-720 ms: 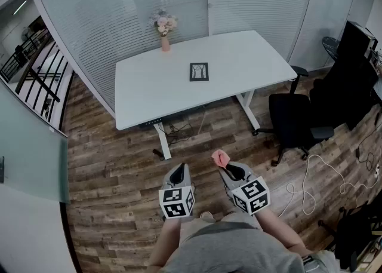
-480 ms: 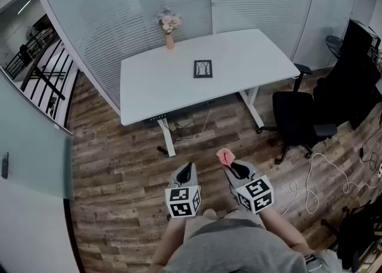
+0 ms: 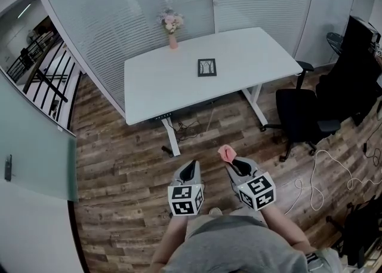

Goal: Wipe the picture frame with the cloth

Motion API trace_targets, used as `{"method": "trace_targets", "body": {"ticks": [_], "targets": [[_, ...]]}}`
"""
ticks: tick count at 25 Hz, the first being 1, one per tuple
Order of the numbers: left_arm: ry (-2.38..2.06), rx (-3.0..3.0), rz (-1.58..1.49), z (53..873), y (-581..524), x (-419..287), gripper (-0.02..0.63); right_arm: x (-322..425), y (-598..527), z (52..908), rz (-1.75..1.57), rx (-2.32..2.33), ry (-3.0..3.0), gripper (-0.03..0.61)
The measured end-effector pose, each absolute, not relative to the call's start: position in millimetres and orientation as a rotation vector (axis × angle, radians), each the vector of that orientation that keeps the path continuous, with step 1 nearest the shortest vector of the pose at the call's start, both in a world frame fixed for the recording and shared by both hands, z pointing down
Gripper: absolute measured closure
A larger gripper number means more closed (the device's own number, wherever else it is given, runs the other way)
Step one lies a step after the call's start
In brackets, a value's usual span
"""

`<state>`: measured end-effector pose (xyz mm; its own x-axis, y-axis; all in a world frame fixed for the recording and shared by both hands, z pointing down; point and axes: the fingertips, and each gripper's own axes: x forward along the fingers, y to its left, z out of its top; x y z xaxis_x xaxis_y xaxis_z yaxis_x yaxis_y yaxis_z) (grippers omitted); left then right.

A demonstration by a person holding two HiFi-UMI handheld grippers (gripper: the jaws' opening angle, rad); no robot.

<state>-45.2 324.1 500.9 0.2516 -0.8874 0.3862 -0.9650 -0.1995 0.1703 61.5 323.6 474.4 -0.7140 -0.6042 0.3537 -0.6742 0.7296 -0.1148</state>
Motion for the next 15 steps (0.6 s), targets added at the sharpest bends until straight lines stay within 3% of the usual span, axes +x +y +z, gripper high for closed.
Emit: {"method": "trace_targets", "body": {"ticks": [15], "targets": [[-1.683,2.133,0.293,511.7,315.6,-73.7,0.612,36.7,311.0,470.7,0.378,1.007,-2.667,0.537]]}}
